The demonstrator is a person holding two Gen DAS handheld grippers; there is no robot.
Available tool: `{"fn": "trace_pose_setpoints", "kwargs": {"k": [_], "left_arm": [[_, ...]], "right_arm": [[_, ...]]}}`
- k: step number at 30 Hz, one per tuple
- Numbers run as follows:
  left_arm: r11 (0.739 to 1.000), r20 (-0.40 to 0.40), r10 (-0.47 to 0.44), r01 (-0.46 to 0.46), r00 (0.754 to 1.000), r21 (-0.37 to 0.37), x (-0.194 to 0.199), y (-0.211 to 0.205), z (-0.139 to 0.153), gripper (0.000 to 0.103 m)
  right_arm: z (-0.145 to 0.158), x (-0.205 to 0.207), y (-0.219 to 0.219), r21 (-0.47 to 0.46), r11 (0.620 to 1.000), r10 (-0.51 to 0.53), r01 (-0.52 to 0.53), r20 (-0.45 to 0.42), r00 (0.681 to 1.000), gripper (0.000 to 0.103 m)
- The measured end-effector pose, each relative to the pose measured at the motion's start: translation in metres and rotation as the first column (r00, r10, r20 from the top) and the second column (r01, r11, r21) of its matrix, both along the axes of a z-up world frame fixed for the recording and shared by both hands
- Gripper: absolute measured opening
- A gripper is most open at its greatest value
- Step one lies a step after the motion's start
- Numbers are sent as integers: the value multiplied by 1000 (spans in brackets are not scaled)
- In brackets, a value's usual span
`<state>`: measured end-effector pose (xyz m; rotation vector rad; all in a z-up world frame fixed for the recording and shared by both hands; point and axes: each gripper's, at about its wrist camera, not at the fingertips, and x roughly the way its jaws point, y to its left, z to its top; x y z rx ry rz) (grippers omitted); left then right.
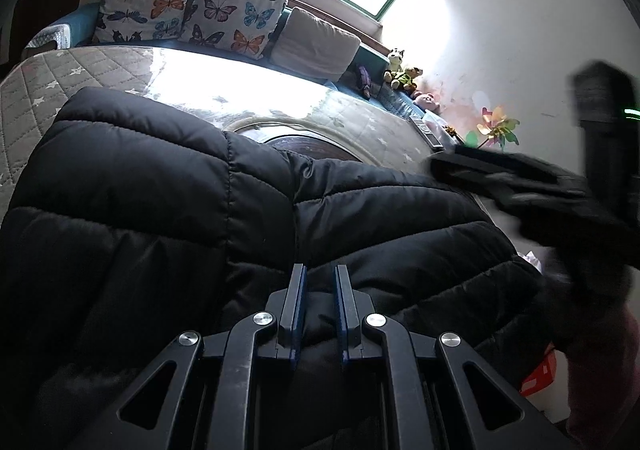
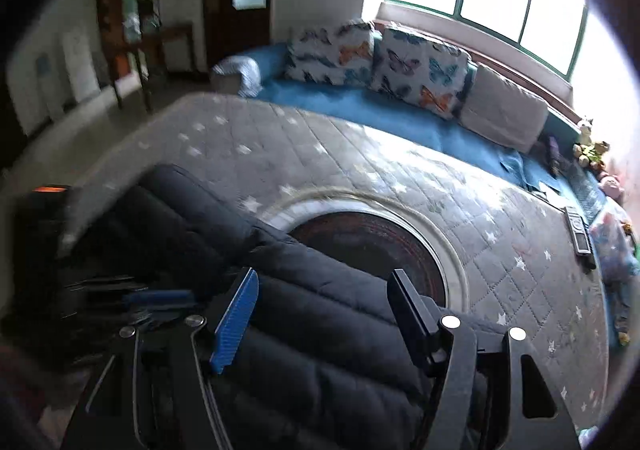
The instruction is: Fold large clothes
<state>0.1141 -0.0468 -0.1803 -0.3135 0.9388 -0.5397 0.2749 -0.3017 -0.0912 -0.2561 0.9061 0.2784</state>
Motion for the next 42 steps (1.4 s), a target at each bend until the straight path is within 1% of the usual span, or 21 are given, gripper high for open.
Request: {"fn": "trace_pose_setpoints", "kwargs": {"k": [2, 3, 5, 8, 12, 14, 16, 19, 21, 24, 25, 26, 29, 31, 32, 34, 36, 38, 40, 42], "left_arm": [[1000, 2, -4, 4, 1000, -9, -2, 1, 0, 15], [1000, 2, -7, 8, 1000, -13, -1, 2, 0, 15], [1000, 0, -13, 13, 1000, -25, -3, 5, -2, 15], [999, 6, -18, 18, 1000, -31, -6, 8, -3, 15], [1000, 34, -29, 29, 999, 7, -17, 12, 0, 16], [999, 40, -30, 28, 999, 40, -25, 14, 6, 16], [997, 50, -32, 28, 998, 67, -33, 19, 13, 16], [993, 76, -6, -3, 997, 115, -45, 29, 18, 16], [991, 74, 16, -26, 997, 133, -51, 37, 15, 16], [993, 63, 35, -42, 997, 114, -57, 46, 7, 16], [993, 64, 44, -51, 997, 103, -60, 48, 5, 16], [994, 64, 52, -58, 997, 96, -61, 49, 1, 16], [994, 64, 80, -84, 995, 72, -60, 48, -14, 16], [994, 83, 77, -83, 994, 70, -63, 49, -20, 16], [995, 86, 74, -79, 994, 58, -63, 52, -23, 16], [997, 54, 78, -79, 995, 14, -64, 59, -22, 15], [996, 26, 83, -83, 996, 14, -63, 62, -17, 16], [995, 20, 96, -97, 995, 27, -66, 64, -5, 16], [994, 38, 108, -109, 993, 21, -66, 67, 13, 16], [992, 77, 125, -126, 989, -2, -65, 73, 33, 16]], "right_arm": [[-19, 1, -6, -22, 1000, -10, 9, -42, 999, 73], [-28, -1, -11, -13, 1000, -7, 6, -62, 998, 73], [-35, -14, -23, 24, 1000, 10, -9, -44, 999, 73], [-36, -37, -25, 35, 999, 36, -35, -28, 999, 73], [-34, -67, -27, 31, 995, 99, -99, -7, 995, 73], [-33, -80, -29, 41, 990, 136, -135, -26, 990, 74], [-32, -97, -31, 22, 983, 182, -181, -34, 983, 74], [-30, -111, -30, -4, 973, 231, -232, -49, 972, 74], [-31, -121, -28, -30, 964, 261, -264, -66, 963, 74], [-36, -129, -24, -81, 954, 282, -288, -74, 956, 74], [-39, -128, -24, -81, 955, 281, -287, -72, 957, 74], [-42, -127, -25, -72, 957, 277, -282, -65, 959, 74], [-56, -121, -29, -2, 969, 247, -247, -24, 969, 78], [-56, -121, -30, 12, 971, 239, -239, 3, 971, 78], [-56, -121, -30, 9, 971, 240, -240, 7, 971, 78], [-50, -121, -29, 6, 969, 247, -246, -6, 969, 78], [-39, -119, -32, 23, 967, 253, -252, -31, 967, 78], [-26, -114, -38, 53, 968, 248, -246, -53, 967, 78], [-12, -111, -44, 91, 968, 239, -234, -47, 970, 78], [7, -106, -52, 121, 971, 207, -204, -14, 978, 78]]}}
